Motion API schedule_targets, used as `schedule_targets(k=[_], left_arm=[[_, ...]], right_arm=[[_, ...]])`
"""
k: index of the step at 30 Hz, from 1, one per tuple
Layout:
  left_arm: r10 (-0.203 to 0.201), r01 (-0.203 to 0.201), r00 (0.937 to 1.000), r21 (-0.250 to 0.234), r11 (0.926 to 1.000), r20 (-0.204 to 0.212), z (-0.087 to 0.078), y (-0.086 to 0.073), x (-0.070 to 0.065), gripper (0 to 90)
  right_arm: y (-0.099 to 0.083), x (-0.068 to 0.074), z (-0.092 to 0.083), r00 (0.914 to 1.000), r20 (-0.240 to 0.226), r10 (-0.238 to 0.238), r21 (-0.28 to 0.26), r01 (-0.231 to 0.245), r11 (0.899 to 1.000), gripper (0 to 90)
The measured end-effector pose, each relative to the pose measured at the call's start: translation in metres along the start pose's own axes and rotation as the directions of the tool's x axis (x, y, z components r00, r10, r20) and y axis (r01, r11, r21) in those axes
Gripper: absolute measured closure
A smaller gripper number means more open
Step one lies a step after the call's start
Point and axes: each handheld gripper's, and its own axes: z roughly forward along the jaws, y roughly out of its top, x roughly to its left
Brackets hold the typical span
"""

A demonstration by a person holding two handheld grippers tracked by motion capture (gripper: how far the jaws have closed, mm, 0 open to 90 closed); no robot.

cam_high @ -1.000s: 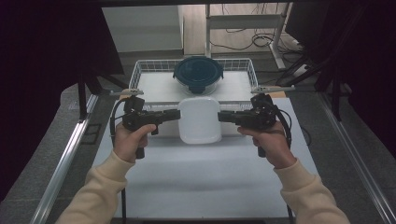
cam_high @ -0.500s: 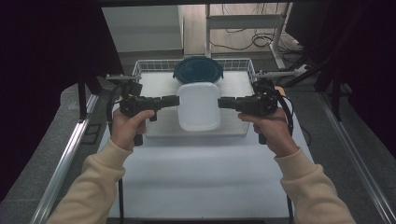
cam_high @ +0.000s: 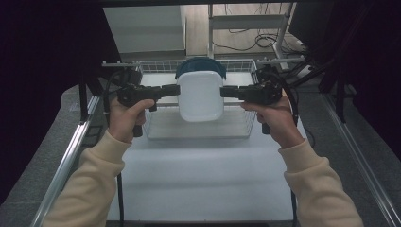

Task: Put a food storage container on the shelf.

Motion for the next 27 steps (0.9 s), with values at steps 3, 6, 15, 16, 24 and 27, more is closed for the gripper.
schedule_targets(k=[3,6,15,16,24,27], left_arm=[[0.003,-0.003,1.0000,-0.002,1.0000,0.000,-0.001,0.006,0.000,80.5],[0.003,-0.003,1.0000,-0.004,1.0000,0.000,0.000,0.013,0.001,80.5],[-0.003,0.003,1.0000,0.000,1.0000,0.003,0.003,0.038,0.008,80.5],[-0.007,0.007,1.0000,0.000,1.0000,0.003,0.003,0.041,0.008,80.5],[-0.011,0.011,0.9999,-0.001,0.9999,0.010,0.002,0.060,0.016,80.5],[-0.023,0.023,0.9997,-0.001,0.9997,0.012,0.003,0.066,0.019,80.5]], right_arm=[[0.007,0.000,-0.001,1.0000,0.001,-0.006,-0.005,0.006,1.000,79.7],[0.014,0.000,-0.001,1.0000,0.007,-0.003,-0.005,0.003,1.000,79.7],[0.037,-0.006,0.001,0.9999,0.013,0.005,-0.009,-0.005,1.000,79.6],[0.040,-0.007,0.002,0.9999,0.014,0.006,-0.009,-0.005,1.000,79.6],[0.060,-0.010,0.005,0.9998,0.018,0.009,-0.006,-0.009,1.000,79.6],[0.069,-0.012,0.007,0.9997,0.021,0.015,0.002,-0.015,1.000,79.6]])
